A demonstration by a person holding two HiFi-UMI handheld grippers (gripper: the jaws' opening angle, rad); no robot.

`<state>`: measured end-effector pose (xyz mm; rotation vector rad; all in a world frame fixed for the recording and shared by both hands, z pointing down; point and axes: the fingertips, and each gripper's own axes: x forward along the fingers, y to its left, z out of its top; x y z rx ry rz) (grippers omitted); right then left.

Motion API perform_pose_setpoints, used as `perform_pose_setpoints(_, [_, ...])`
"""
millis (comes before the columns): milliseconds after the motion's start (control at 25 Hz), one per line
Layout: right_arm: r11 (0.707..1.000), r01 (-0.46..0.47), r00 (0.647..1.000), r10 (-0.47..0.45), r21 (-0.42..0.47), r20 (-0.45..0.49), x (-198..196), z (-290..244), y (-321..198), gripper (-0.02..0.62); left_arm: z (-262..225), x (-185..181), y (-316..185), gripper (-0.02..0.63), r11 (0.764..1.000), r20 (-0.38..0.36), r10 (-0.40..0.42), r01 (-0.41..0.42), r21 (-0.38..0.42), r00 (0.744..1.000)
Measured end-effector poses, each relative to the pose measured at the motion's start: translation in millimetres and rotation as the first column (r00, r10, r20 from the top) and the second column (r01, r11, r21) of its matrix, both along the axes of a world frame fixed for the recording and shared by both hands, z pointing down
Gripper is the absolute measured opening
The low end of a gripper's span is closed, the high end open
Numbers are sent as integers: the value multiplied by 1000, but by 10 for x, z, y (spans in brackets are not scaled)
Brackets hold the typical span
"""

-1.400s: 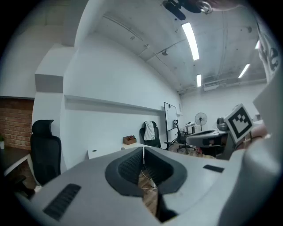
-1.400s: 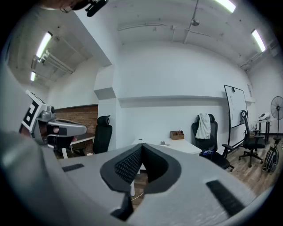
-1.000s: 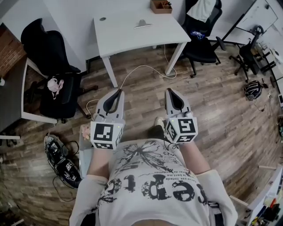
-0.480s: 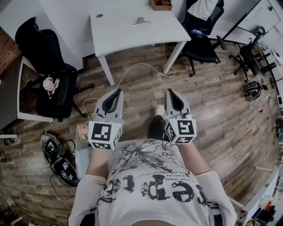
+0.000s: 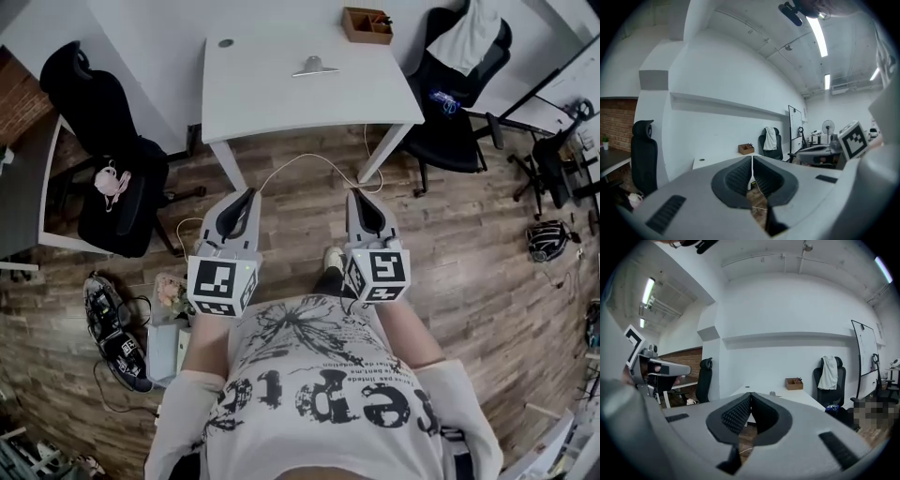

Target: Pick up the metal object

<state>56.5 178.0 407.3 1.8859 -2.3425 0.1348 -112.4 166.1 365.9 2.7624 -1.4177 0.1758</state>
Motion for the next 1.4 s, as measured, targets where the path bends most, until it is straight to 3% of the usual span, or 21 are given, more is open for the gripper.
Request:
perform_pose_setpoints(200, [997,72,997,-72,9,-5,516,-120,-831,-8,-105,636,-622,11,997,66,-29,24,71,997])
perform_pose_setpoints(400, [989,150,989,-150,14,-8,969,-161,-1459,-8,-144,1094,-1198,11,992,40,-110,107,60,993])
perform_pose_setpoints(640, [980,199,980,-199,-15,1,1401,-61,-2046,-8,1,1534,-1663,11,988,53,-153,152,11,987])
perform_pose_setpoints(1040, [965,249,969,-247,-87,33,1383,223,-3045,-8,315,1427,-2513,11,966,61,-239,243,-89,969])
perform_pose_setpoints(1400, [964,237,971,-236,-122,24,1120,279,-4293,-8,245,1176,-3858,11,971,26,-227,228,-68,974])
